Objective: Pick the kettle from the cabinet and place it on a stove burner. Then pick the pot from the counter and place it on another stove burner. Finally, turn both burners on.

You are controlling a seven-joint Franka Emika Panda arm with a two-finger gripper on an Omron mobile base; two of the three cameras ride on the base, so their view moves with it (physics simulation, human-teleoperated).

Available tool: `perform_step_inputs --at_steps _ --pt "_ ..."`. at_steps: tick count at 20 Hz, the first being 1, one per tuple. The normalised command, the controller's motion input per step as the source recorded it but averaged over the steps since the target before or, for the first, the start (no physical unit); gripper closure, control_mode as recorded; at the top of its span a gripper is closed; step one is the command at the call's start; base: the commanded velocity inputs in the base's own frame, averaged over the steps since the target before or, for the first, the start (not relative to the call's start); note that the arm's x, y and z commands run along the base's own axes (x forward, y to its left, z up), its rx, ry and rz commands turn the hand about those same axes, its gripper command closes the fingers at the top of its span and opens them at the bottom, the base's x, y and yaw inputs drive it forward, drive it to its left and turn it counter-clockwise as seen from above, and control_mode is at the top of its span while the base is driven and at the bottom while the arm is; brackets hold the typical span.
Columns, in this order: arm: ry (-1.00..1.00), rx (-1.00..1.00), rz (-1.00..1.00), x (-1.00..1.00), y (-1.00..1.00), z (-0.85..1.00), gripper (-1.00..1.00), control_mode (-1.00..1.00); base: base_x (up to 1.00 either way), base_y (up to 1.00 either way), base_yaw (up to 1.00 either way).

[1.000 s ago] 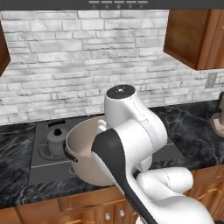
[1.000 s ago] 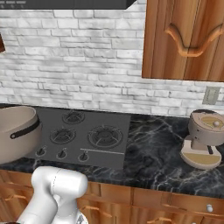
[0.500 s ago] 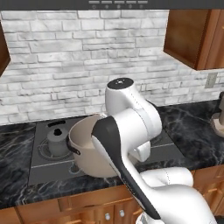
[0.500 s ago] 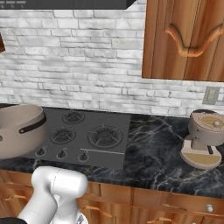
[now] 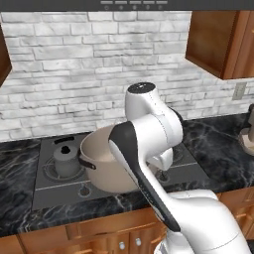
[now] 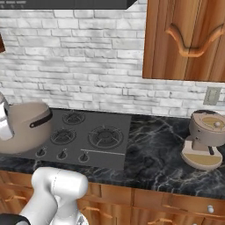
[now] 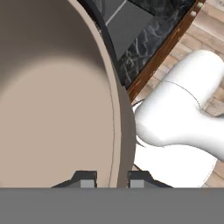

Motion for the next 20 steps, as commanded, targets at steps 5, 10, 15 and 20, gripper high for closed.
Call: perform_step_inputs --at_steps 5,10,15,20 --pt "0.0 0.0 0.12 0.38 -0.3 0.01 1.0 -1.0 0.0 0.0 0.0" --pt "0.0 0.0 0.1 0.42 -0.31 0.01 1.0 -1.0 0.0 0.0 0.0" --pt "0.0 0.0 0.07 0.28 -0.25 0.0 1.0 -1.0 0.0 0.0 0.0" --pt "0.0 0.03 0.02 0.36 -0.22 0.0 1.0 -1.0 0.0 0.0 0.0"
